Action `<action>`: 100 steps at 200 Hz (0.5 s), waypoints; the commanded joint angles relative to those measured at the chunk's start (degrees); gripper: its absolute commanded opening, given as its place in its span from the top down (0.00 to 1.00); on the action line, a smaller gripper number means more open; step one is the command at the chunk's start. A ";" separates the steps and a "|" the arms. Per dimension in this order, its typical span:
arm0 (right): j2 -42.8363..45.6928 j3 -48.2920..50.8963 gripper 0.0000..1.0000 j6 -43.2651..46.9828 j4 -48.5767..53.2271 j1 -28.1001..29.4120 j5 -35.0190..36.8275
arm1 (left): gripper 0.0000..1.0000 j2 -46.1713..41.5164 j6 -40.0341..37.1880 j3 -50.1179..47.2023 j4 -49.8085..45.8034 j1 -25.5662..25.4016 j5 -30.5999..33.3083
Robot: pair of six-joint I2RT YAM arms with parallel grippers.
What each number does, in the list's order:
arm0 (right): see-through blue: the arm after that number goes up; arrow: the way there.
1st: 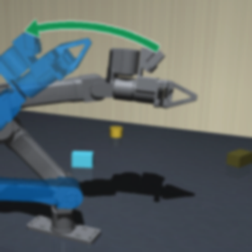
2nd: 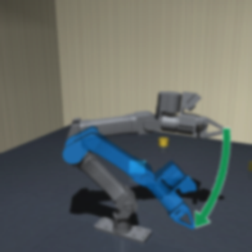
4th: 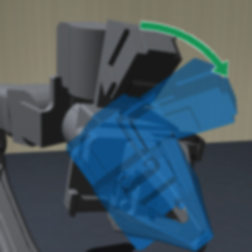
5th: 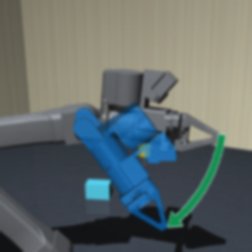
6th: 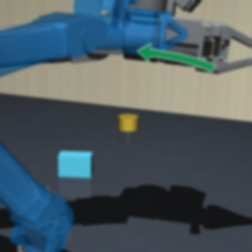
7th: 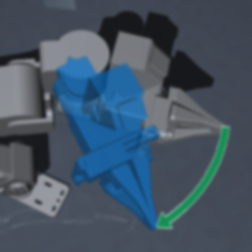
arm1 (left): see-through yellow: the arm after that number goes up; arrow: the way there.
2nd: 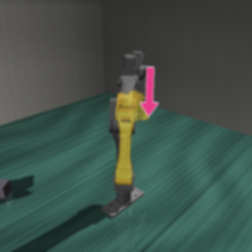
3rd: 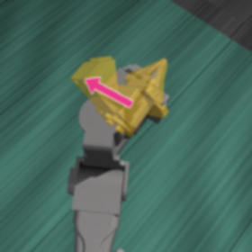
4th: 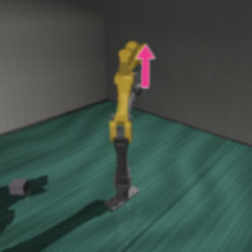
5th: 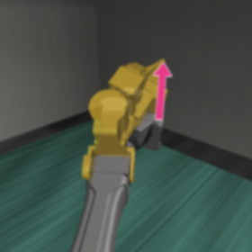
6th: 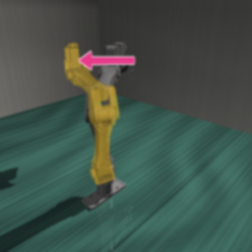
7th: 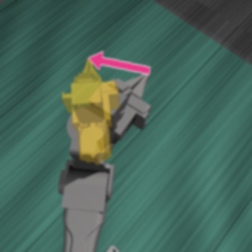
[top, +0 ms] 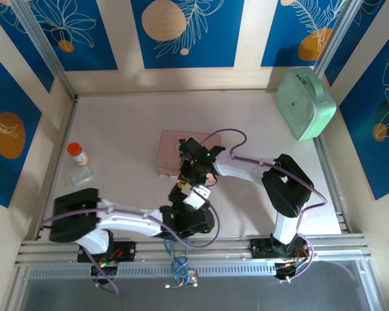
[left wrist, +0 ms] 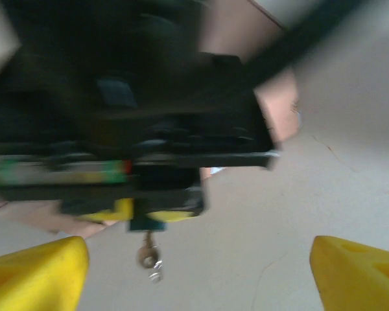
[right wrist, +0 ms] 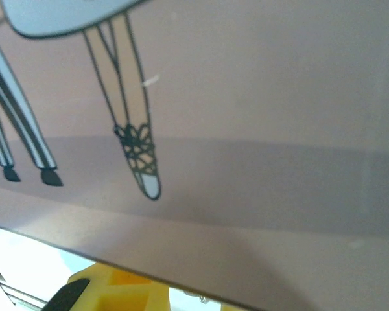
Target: Unlock the padlock with the key
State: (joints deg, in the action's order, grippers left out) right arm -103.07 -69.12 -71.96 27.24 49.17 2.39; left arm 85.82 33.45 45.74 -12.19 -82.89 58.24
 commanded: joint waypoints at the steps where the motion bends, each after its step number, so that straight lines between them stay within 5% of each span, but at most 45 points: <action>1: -5.63 1.42 1.00 -0.99 9.29 1.43 -7.43 | 0.04 -9.51 18.21 1.99 -21.51 1.59 -2.11; 56: -6.44 -0.52 1.00 1.76 9.78 2.45 -4.92 | 0.16 -37.04 28.48 -6.63 -25.38 12.24 -17.60; 100: -5.87 1.42 1.00 0.54 11.63 5.14 -2.77 | 0.22 -44.02 28.54 -14.01 -17.08 20.30 -29.28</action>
State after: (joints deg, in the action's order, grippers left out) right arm -104.88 -71.85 -69.69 31.46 51.07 5.30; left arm 42.19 59.90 35.18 -32.91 -65.04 38.37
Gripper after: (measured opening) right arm 0.179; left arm 0.784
